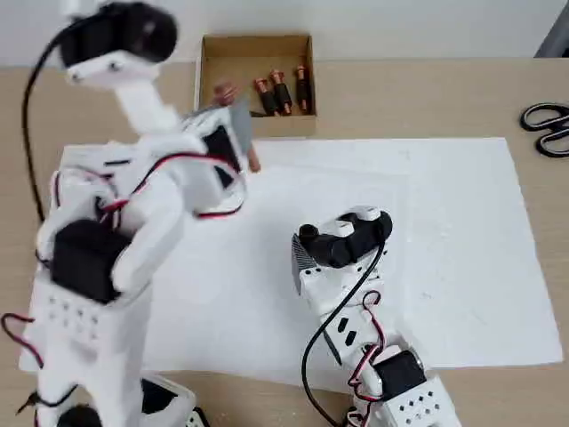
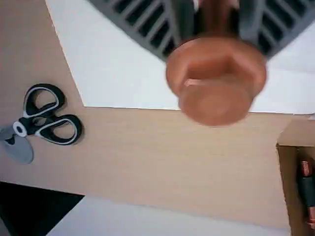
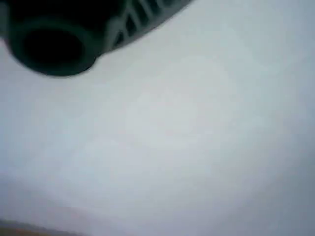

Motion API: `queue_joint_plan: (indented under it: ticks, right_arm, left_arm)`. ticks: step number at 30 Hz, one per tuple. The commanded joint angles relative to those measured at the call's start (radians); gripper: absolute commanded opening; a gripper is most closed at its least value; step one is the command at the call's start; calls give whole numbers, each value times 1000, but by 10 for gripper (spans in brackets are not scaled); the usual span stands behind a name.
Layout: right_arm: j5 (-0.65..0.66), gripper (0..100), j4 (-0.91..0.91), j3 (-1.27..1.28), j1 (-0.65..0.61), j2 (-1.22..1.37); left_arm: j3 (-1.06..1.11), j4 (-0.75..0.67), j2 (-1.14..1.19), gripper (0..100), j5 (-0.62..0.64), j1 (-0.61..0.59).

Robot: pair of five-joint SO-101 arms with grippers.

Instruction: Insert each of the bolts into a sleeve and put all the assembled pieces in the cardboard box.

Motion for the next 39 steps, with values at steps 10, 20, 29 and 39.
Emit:
queue_joint_plan:
  ticks: [10, 20, 29, 39]
  right_arm:
    - [8, 4, -19, -5, -7, -19]
    - [14, 4, -19, -9, -7, -19]
    - [17, 4, -16, -5, -73, -19]
    - [55, 4, -16, -3, -84, -19]
  left_arm:
    - [538, -486, -95, 6, -60, 5]
    - [627, -497, -95, 6, -95, 114]
    - [650, -503, -95, 6, -98, 163]
    - [667, -503, -95, 6, -98, 172]
